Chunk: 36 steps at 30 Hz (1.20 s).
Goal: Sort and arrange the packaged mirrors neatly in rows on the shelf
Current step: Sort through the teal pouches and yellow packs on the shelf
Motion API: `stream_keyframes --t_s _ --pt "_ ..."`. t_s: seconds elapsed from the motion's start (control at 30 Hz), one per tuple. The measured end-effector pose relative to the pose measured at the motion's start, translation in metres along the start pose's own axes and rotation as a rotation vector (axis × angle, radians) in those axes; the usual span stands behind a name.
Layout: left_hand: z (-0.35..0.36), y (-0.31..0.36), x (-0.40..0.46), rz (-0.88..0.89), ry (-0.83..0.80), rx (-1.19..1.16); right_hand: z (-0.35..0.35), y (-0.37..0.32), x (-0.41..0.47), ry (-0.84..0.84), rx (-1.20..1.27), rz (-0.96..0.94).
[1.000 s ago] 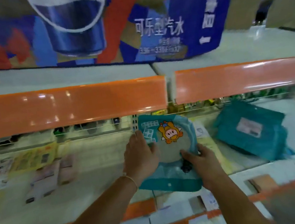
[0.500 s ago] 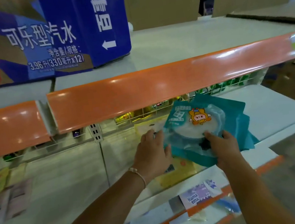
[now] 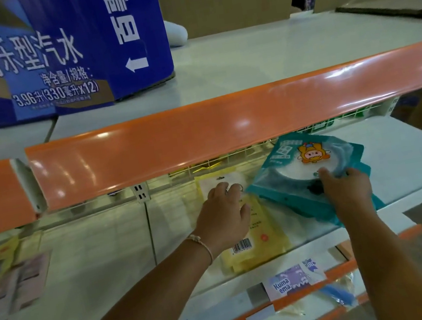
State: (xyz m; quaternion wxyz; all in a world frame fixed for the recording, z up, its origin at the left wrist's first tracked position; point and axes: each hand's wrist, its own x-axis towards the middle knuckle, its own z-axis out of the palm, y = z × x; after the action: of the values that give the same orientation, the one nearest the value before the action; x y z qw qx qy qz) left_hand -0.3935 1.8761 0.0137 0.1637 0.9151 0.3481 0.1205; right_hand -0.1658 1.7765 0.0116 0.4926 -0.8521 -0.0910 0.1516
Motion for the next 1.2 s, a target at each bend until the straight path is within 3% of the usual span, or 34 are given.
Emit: stream_keyframes --t_s 0.23,0.37,0.5,0.63,0.8,0.97,1.2 --pt "0.009 -0.004 0.002 0.025 0.003 -0.036 0.001 0.001 -0.01 0.156 -0.409 -0.133" --pt "0.008 -0.014 -0.006 0.03 0.038 -0.09 0.016 -0.009 -0.032 0.193 -0.391 -0.357" --pt "-0.004 -0.037 -0.027 0.064 0.106 -0.117 0.055 -0.013 -0.065 0.07 -0.281 -0.608" --pt "-0.019 -0.077 -0.062 -0.027 0.149 -0.086 0.101 -0.011 -0.114 -0.11 -0.258 -0.77" --pt "-0.05 -0.133 -0.118 -0.144 0.239 -0.033 0.155 -0.016 -0.18 -0.292 -0.278 -0.794" --pt "-0.083 -0.194 -0.188 -0.3 0.295 -0.019 0.193 -0.027 -0.253 -0.371 -0.284 -0.88" --pt "-0.118 -0.278 -0.286 -0.404 0.364 -0.058 0.243 -0.033 -0.356 -0.498 -0.245 -0.83"
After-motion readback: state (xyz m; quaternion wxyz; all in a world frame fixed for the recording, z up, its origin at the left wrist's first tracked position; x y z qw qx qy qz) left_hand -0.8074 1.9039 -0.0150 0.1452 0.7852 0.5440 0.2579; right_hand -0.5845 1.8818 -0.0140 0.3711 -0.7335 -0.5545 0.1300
